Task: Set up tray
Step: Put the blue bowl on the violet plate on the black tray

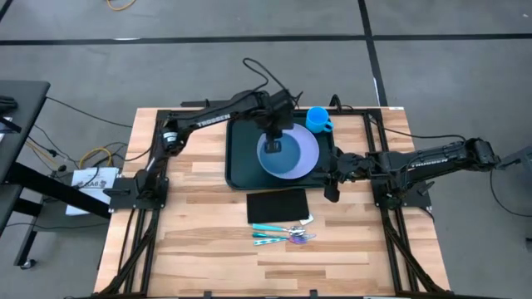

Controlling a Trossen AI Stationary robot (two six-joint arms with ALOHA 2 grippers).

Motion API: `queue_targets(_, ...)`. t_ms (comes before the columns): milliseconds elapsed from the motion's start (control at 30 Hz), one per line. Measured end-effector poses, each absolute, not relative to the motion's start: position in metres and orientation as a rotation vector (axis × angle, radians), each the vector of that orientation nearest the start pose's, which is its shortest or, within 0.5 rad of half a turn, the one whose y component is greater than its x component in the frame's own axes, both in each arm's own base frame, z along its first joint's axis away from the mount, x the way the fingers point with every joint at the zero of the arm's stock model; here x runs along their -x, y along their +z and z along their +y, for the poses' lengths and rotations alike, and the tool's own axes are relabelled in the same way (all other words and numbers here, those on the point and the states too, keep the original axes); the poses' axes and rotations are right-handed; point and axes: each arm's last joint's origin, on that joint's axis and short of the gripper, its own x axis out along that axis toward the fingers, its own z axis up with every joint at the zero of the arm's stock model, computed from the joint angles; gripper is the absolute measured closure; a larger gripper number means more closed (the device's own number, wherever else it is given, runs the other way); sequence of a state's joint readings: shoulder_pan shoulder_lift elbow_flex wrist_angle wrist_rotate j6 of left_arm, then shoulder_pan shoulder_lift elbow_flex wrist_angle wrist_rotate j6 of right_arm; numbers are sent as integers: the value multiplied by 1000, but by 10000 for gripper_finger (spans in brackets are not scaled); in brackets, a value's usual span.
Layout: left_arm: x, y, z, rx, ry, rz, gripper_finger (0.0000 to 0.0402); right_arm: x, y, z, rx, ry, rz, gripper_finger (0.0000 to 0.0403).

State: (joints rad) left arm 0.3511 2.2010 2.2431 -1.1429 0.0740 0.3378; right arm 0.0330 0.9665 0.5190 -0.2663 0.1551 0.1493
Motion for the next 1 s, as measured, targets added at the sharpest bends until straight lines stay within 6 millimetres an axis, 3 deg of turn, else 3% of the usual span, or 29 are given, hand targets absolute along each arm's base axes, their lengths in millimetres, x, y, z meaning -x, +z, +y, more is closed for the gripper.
queue_targets(200, -441, 284, 166, -45, 45, 1114, 400, -189, 205, 2, -74, -170, 715, 276)
queue_targets(533, -453, 275, 178, -31, 67, 1031, 400, -189, 205, 2, -74, -170, 717, 276)
queue_targets(1000, -452, 256, 205, 87, 160, 1039, 400, -189, 204, 2, -74, -170, 718, 276)
